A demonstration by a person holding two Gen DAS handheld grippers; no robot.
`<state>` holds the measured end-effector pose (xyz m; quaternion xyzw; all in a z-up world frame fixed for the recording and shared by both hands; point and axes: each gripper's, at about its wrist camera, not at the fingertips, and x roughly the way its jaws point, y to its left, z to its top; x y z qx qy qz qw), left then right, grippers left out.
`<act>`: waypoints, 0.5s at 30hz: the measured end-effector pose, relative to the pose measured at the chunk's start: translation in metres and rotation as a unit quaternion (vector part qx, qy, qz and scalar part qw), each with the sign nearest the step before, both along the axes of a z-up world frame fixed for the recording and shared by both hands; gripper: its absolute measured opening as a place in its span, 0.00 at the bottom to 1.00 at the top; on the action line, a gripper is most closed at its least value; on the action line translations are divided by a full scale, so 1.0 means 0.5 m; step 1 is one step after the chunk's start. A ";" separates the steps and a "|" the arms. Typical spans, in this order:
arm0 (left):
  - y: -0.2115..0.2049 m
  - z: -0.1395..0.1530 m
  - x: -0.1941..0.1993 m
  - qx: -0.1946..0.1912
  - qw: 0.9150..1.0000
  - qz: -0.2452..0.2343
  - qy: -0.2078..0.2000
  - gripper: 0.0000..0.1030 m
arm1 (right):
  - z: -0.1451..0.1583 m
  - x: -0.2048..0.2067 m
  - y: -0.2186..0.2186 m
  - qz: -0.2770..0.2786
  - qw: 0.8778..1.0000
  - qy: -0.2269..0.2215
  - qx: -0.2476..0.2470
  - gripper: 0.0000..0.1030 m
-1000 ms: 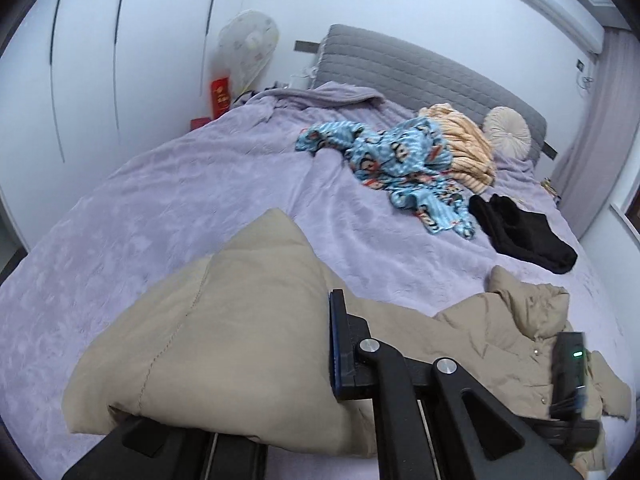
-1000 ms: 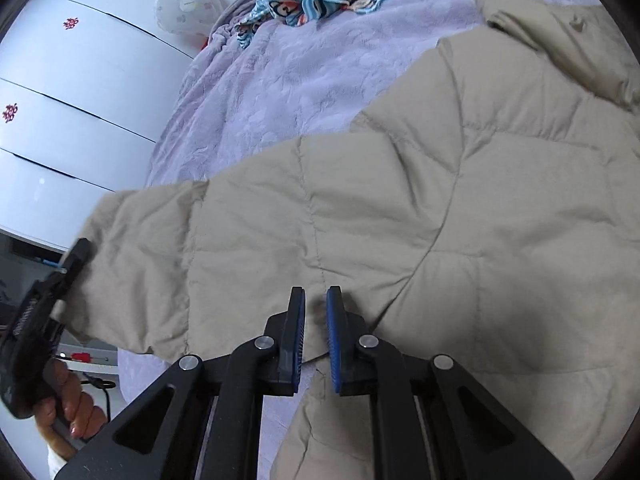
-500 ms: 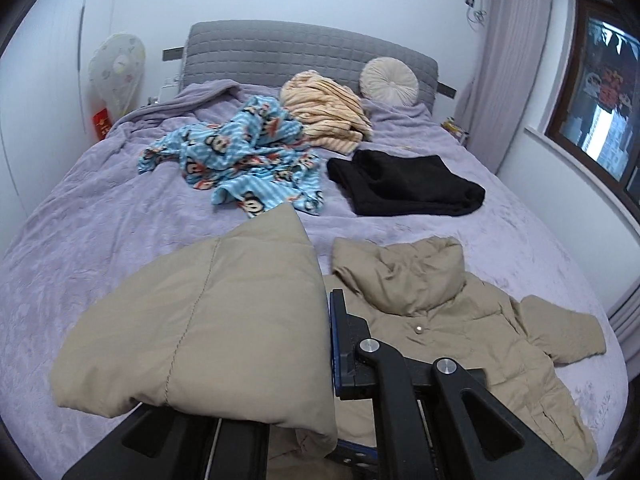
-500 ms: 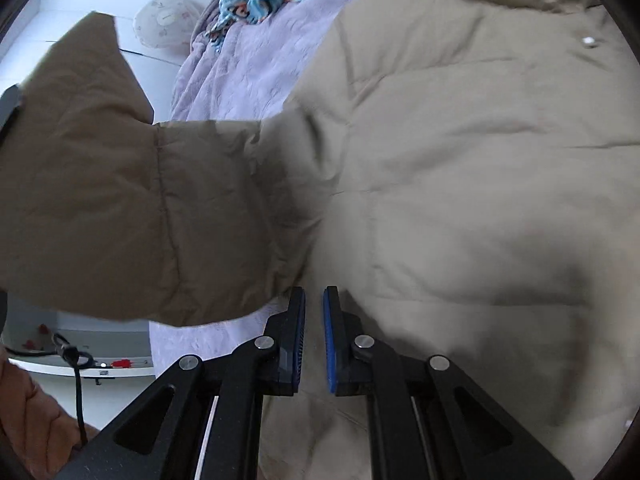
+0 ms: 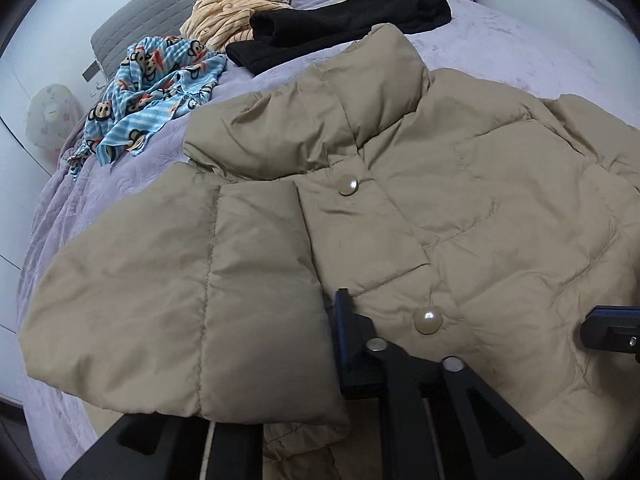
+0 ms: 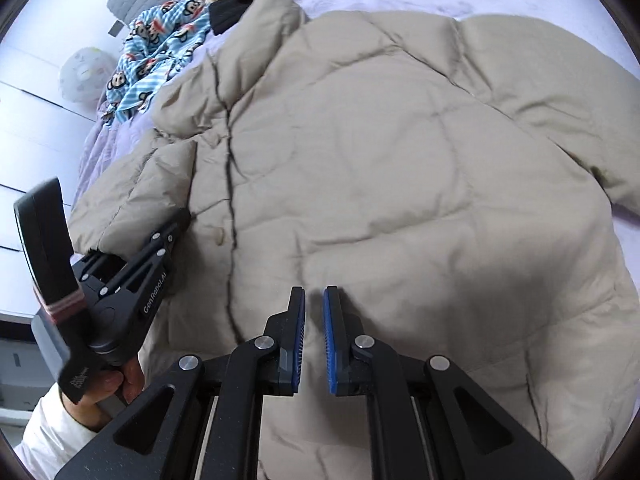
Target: Fold large clothes
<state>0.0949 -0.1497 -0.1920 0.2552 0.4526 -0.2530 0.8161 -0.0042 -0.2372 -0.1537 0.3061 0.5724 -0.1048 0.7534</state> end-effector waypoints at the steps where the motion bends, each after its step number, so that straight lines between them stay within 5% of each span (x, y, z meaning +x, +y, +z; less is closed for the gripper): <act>1: 0.011 0.007 -0.004 -0.011 1.000 -0.001 0.005 0.77 | -0.005 0.009 0.002 0.000 1.000 -0.001 0.003 0.08; 3: 0.019 0.030 -0.020 -0.029 0.999 0.002 -0.021 1.00 | -0.011 0.017 -0.006 0.002 1.000 -0.004 0.005 0.12; 7: 0.043 0.076 -0.032 -0.038 0.999 -0.028 -0.027 1.00 | 0.004 -0.003 -0.031 0.009 1.000 -0.008 -0.001 0.12; 11: 0.130 0.150 -0.046 -0.089 0.996 -0.013 -0.030 1.00 | 0.038 -0.015 -0.019 0.036 0.999 -0.022 -0.025 0.15; 13: 0.197 0.179 -0.041 -0.106 0.993 0.021 -0.043 1.00 | 0.063 0.005 0.012 0.068 0.996 -0.038 -0.044 0.47; 14: 0.233 0.188 -0.031 -0.107 0.992 0.045 -0.048 1.00 | 0.075 0.012 0.030 0.086 0.994 -0.048 -0.052 0.85; 15: 0.270 0.191 -0.014 -0.107 0.990 0.073 -0.051 1.00 | 0.088 0.023 0.053 0.107 0.991 -0.063 -0.058 0.96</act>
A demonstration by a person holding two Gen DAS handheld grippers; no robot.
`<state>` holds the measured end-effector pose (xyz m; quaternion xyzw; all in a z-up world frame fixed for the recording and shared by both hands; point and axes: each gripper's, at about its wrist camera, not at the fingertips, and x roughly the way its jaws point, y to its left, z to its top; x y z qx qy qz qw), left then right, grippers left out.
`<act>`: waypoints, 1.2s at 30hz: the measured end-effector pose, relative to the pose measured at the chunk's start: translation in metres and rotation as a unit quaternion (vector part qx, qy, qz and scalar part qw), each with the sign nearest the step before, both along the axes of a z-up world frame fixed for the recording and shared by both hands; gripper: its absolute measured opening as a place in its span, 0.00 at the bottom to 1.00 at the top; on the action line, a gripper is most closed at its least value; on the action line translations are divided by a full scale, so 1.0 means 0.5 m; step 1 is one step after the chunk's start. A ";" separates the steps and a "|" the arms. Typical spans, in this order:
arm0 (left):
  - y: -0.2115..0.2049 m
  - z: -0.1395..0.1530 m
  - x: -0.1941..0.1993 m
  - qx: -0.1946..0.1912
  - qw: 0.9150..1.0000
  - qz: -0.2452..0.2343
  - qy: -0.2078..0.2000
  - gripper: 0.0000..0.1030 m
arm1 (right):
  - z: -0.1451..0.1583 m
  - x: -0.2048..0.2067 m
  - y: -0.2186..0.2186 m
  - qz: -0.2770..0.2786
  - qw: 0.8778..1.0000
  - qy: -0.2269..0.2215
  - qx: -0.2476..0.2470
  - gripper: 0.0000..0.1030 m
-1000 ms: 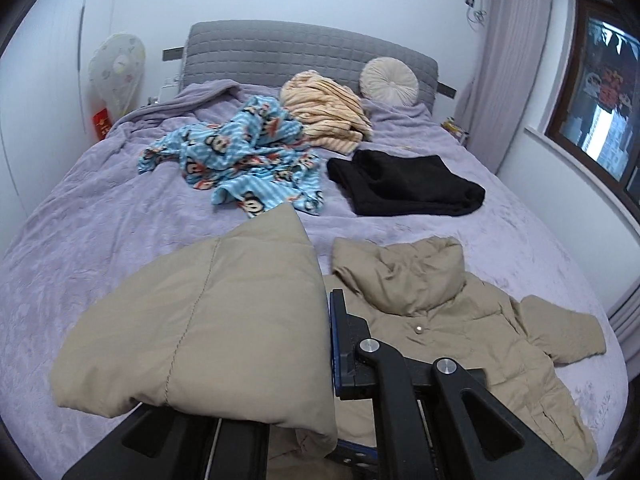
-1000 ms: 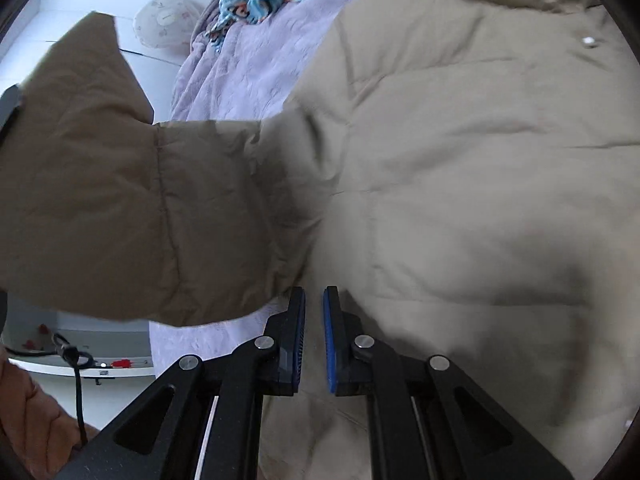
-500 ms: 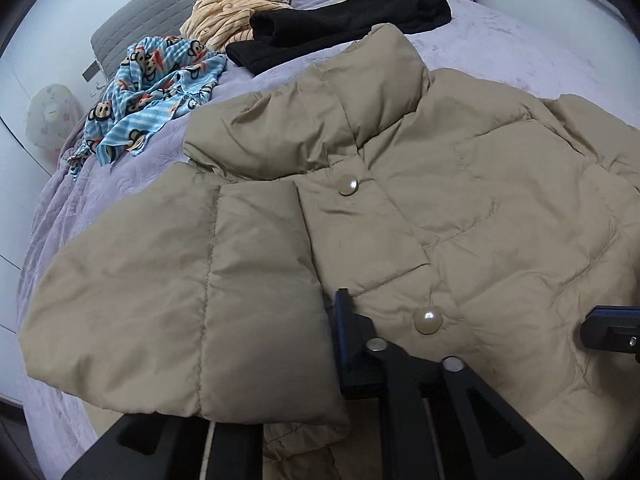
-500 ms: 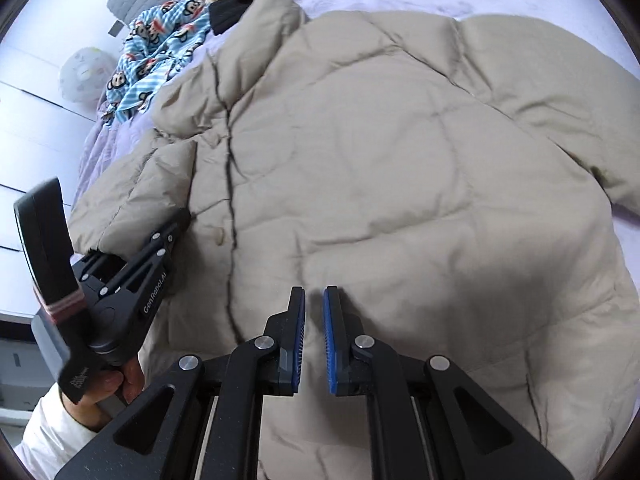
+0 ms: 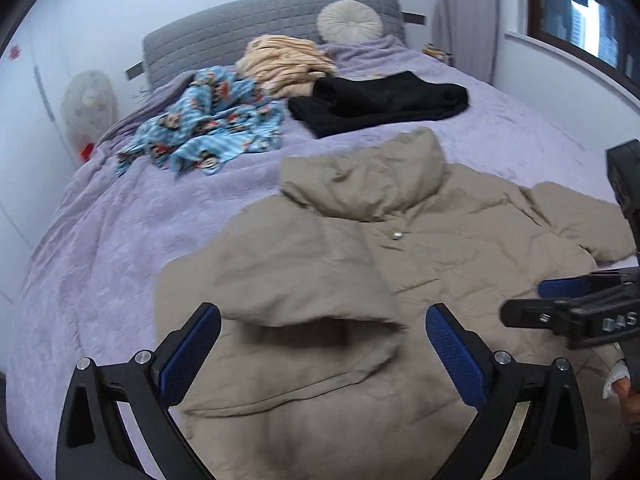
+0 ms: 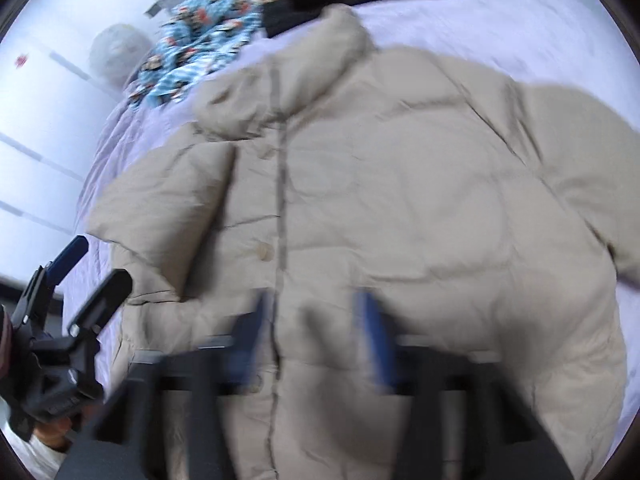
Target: Fold large clothes
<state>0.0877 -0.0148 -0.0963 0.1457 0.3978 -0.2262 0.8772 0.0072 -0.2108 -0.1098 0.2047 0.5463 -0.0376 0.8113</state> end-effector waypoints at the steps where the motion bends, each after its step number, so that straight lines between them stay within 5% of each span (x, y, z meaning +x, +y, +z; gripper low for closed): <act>1: 0.035 -0.002 0.019 0.001 1.000 0.030 0.002 1.00 | 0.012 0.010 0.027 0.026 1.000 -0.012 -0.010 0.96; 6: 0.190 -0.087 0.130 0.001 0.983 0.170 0.072 1.00 | 0.025 0.072 0.204 0.163 0.977 -0.025 -0.135 0.96; 10: 0.217 -0.164 0.154 0.026 0.974 0.203 0.098 1.00 | -0.016 0.115 0.320 0.247 0.940 -0.024 -0.233 0.96; 12: 0.216 -0.187 0.154 0.028 0.973 0.206 0.104 1.00 | -0.040 0.136 0.341 0.265 0.932 -0.021 -0.246 0.96; 15: 0.217 -0.200 0.149 0.022 0.972 0.209 0.107 1.00 | -0.048 0.185 0.329 0.242 0.943 -0.026 -0.225 0.96; 20: 0.241 -0.179 0.178 -0.030 0.972 0.186 0.140 1.00 | -0.008 0.198 0.179 0.085 0.983 -0.046 -0.159 0.95; 22: 0.262 -0.165 0.211 -0.072 0.968 0.183 0.154 1.00 | -0.012 0.179 0.098 0.026 0.995 -0.042 -0.092 0.64; 23: 0.269 -0.166 0.235 -0.083 0.965 0.188 0.165 1.00 | -0.024 0.172 0.066 0.007 0.998 -0.031 -0.054 0.03; 24: 0.273 -0.175 0.262 -0.090 0.959 0.194 0.186 1.00 | -0.035 0.163 0.038 -0.016 0.999 -0.018 -0.029 0.04; 26: 0.271 -0.204 0.310 -0.109 0.948 0.194 0.228 0.74 | -0.049 0.141 0.003 -0.043 0.999 -0.019 0.012 0.04; 27: 0.264 -0.216 0.324 -0.129 0.942 0.186 0.248 0.42 | -0.054 0.128 -0.007 -0.052 0.998 -0.023 0.028 0.04; 28: 0.252 -0.217 0.331 -0.150 0.936 0.180 0.263 0.24 | -0.056 0.117 -0.014 -0.060 0.997 -0.028 0.043 0.04; 29: 0.234 -0.206 0.327 -0.147 0.941 0.177 0.249 0.23 | -0.059 0.106 -0.021 -0.071 0.996 -0.029 0.048 0.04; 32: 0.161 -0.186 0.298 -0.055 0.972 0.151 0.170 0.23 | -0.086 0.075 -0.042 -0.103 0.993 -0.023 0.061 0.04; 36: 0.124 -0.221 0.291 -0.008 0.978 0.142 0.150 0.23 | -0.148 0.059 -0.071 -0.129 0.987 -0.009 0.093 0.04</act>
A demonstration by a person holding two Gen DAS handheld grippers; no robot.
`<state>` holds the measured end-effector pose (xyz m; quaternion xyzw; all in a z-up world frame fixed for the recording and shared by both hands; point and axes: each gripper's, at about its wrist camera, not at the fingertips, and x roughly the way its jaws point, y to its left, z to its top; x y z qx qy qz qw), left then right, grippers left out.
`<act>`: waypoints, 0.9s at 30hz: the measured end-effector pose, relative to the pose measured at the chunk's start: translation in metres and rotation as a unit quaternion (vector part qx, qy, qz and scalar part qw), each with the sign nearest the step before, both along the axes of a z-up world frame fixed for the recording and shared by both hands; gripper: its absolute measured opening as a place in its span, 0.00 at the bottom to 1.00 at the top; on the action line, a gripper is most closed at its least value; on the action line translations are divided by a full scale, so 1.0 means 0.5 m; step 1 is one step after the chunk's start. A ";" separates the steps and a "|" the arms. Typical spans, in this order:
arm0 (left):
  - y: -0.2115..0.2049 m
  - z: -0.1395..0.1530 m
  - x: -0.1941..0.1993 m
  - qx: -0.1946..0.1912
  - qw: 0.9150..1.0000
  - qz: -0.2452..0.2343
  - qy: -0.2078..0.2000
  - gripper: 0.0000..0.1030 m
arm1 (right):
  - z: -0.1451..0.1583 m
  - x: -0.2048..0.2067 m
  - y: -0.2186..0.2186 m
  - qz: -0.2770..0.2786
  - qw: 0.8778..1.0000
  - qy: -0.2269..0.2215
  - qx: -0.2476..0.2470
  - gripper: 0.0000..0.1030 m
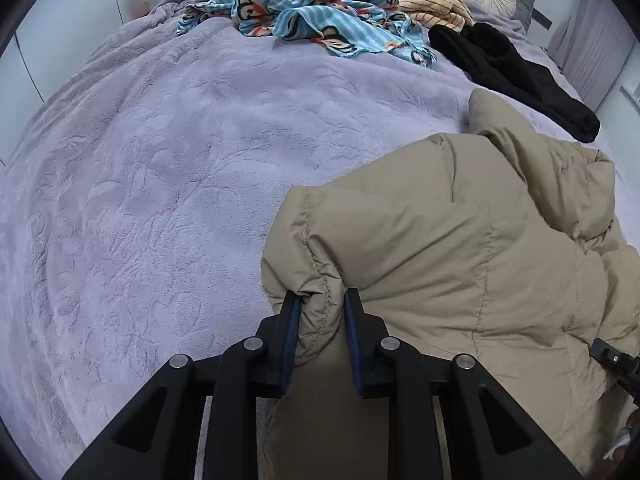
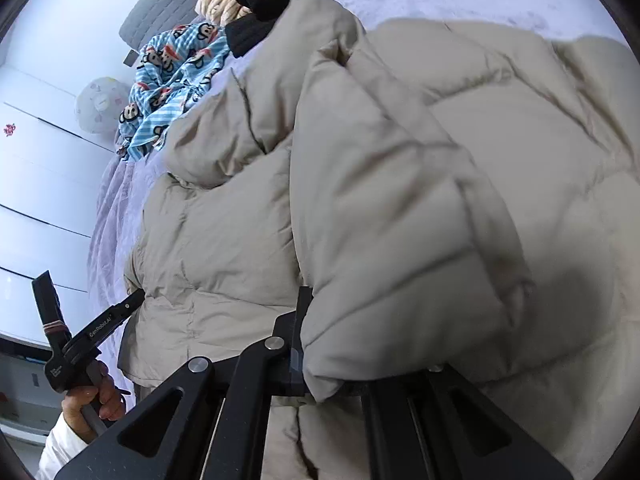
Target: Fold large clothes
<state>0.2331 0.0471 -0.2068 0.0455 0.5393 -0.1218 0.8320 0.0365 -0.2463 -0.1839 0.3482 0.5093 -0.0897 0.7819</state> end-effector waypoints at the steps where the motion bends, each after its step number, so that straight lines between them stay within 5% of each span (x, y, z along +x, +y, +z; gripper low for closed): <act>1: 0.001 0.001 -0.002 0.004 1.000 -0.001 -0.005 0.24 | -0.003 -0.001 -0.006 -0.004 1.000 -0.001 0.011 0.04; 5: 0.017 0.041 -0.008 0.017 1.000 0.004 -0.025 0.24 | 0.020 -0.002 -0.028 0.000 1.000 0.020 0.015 0.16; 8: 0.044 0.090 -0.017 0.016 0.999 0.016 -0.044 0.24 | 0.072 -0.032 -0.049 -0.013 0.998 0.037 -0.040 0.42; 9: 0.052 0.106 -0.023 0.014 0.998 0.018 -0.050 0.24 | 0.094 -0.048 -0.059 -0.026 0.996 0.037 -0.073 0.43; 11: 0.062 0.130 -0.038 0.011 0.998 0.015 -0.060 0.24 | 0.140 -0.082 -0.075 -0.049 0.990 0.025 -0.128 0.43; 15: 0.044 0.116 -0.083 0.033 0.998 -0.017 -0.052 0.24 | 0.182 -0.090 -0.062 -0.011 0.990 -0.023 -0.140 0.29; 20: 0.002 0.035 -0.114 0.074 0.997 -0.026 -0.029 0.24 | 0.120 0.000 -0.008 0.077 0.986 -0.013 -0.150 0.29; 24: 0.003 0.015 -0.110 0.067 0.997 -0.012 -0.025 0.24 | 0.050 0.016 -0.018 0.082 0.984 0.030 -0.155 0.24; 27: 0.008 0.024 -0.105 0.065 0.998 -0.013 -0.019 0.24 | 0.067 0.002 -0.032 0.070 0.985 0.027 -0.155 0.24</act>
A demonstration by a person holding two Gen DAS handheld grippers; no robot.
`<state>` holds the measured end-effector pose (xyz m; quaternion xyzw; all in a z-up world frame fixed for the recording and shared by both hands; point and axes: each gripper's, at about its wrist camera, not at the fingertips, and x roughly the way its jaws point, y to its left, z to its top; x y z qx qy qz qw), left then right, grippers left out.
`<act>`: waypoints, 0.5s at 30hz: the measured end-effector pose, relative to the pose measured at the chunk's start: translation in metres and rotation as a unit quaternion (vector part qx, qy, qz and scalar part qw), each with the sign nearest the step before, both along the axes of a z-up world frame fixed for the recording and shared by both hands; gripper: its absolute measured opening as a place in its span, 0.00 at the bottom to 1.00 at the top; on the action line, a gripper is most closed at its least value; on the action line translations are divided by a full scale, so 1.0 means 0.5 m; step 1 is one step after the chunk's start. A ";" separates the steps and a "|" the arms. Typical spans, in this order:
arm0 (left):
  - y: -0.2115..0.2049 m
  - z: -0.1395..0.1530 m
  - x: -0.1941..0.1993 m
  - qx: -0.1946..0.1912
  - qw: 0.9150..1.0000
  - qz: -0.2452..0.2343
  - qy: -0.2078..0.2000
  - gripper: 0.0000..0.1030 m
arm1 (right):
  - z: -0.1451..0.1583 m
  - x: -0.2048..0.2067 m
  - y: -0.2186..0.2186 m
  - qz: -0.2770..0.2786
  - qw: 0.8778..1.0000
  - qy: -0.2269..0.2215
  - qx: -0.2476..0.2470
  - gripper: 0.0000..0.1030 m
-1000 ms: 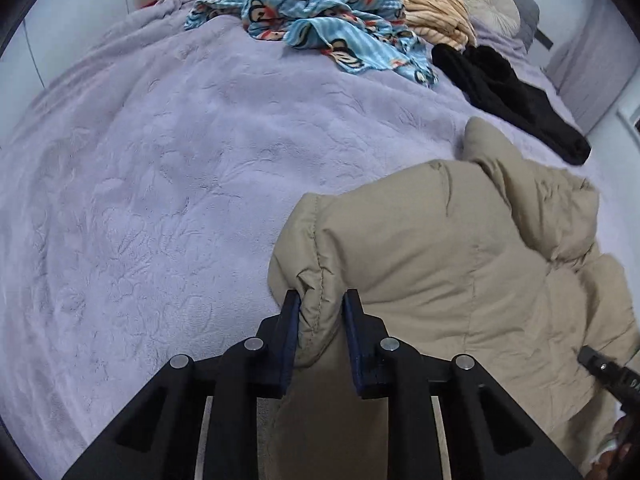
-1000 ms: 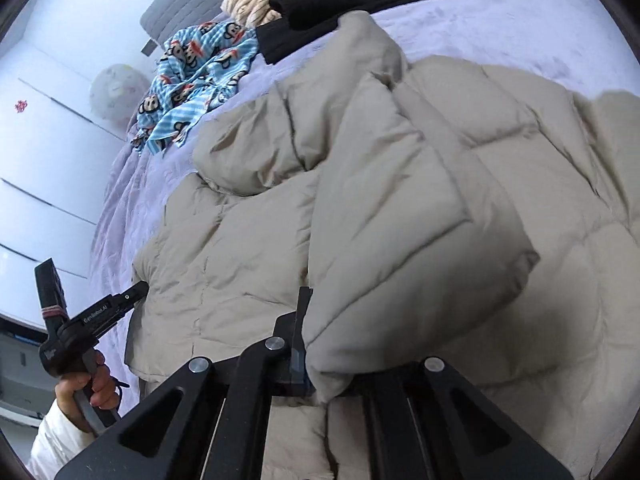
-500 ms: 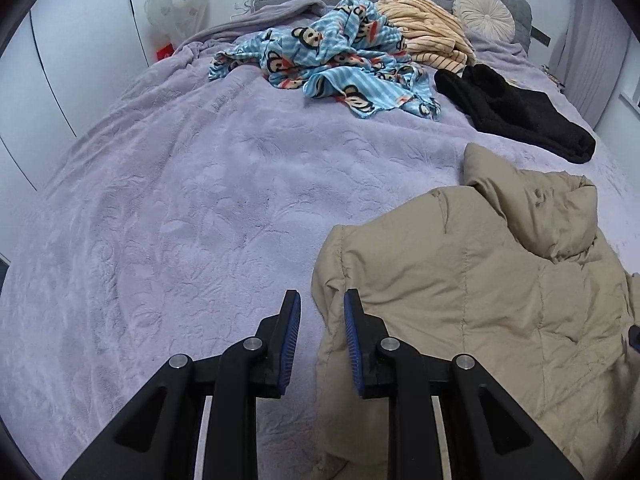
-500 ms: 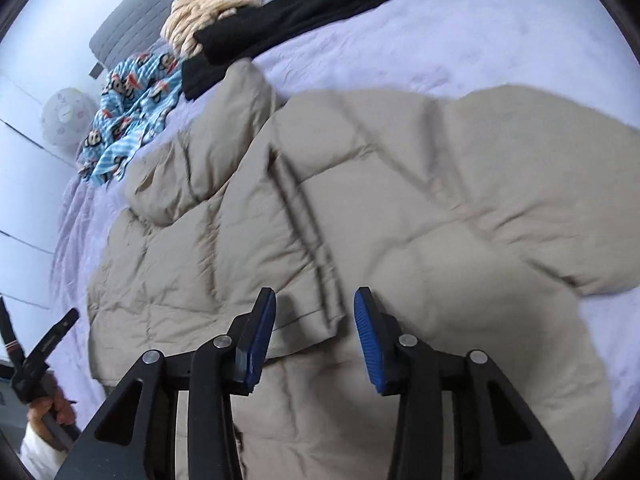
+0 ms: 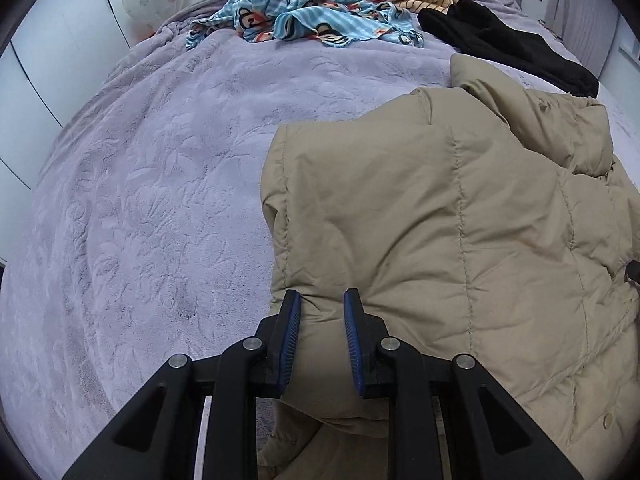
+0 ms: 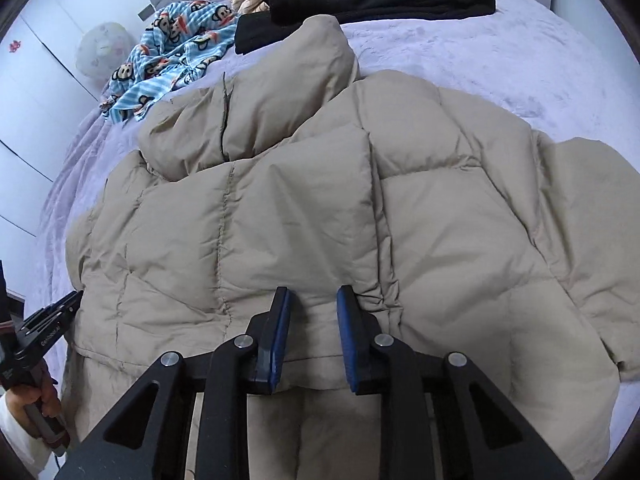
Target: Fold large clothes
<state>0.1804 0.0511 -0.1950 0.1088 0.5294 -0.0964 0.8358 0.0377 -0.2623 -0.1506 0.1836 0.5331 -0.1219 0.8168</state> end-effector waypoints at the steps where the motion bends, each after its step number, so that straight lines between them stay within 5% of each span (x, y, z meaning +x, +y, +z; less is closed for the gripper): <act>1: 0.001 0.006 -0.001 0.002 1.000 0.000 0.000 0.24 | 0.012 -0.007 -0.009 -0.009 1.000 -0.001 0.003 0.25; 5: 0.009 0.039 -0.012 -0.003 1.000 0.007 0.002 0.24 | 0.041 -0.051 -0.041 -0.039 0.998 -0.005 0.044 0.32; 8: 0.008 0.066 -0.035 -0.013 1.000 0.004 0.007 0.24 | 0.057 -0.100 -0.061 -0.069 0.994 -0.009 0.082 0.55; 15: -0.015 0.119 -0.110 -0.043 0.999 0.000 0.008 0.24 | 0.071 -0.193 -0.070 -0.100 0.989 0.002 0.111 0.57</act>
